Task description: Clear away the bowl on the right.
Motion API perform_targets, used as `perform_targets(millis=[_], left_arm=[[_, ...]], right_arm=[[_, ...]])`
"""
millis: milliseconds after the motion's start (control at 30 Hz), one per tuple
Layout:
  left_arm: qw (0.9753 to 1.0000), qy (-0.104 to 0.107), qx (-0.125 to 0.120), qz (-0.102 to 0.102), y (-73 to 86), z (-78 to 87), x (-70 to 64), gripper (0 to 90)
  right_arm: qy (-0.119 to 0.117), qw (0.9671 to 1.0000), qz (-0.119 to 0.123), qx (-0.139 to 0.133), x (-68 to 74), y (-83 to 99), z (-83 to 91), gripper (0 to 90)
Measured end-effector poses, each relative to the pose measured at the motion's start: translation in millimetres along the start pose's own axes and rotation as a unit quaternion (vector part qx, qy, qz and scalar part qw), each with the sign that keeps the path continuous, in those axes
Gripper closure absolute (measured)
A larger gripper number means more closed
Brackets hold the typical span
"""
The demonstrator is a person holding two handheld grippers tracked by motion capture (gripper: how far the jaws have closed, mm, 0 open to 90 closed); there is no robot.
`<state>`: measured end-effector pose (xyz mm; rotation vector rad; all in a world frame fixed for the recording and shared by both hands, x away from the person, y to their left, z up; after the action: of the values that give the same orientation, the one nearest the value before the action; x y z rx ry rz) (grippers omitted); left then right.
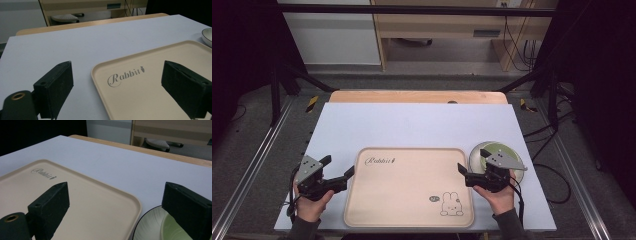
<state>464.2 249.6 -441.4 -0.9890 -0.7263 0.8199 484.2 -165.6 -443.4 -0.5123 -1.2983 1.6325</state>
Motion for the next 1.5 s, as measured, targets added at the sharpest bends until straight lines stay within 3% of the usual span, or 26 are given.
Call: perform_targets(millis=[933,1500], left_arm=[[0.9999,0.008,0.008,-0.003,3.8,-4.6,-5.0,10.8],[0.9999,0.009,0.01,-0.006,5.0,-4.8,-6.8,10.9]], right_arm=[[0.026,0.9994,-0.019,-0.013,-18.4,-7.3,14.0,8.9],[0.042,0.9991,-0.008,-0.005,-22.4,-10.5,18.0,8.3]])
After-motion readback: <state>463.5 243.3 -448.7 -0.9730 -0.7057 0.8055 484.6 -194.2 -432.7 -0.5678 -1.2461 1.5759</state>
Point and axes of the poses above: each handheld gripper's, and its own axes: z roughly backward along the jaws, y roughly out of its underside, x roughly to its left, the point moved 7 cm from there along -z, roughly forward along the jaws, and after that the axes turned 12 degrees about -z, right-handed, at the moved point
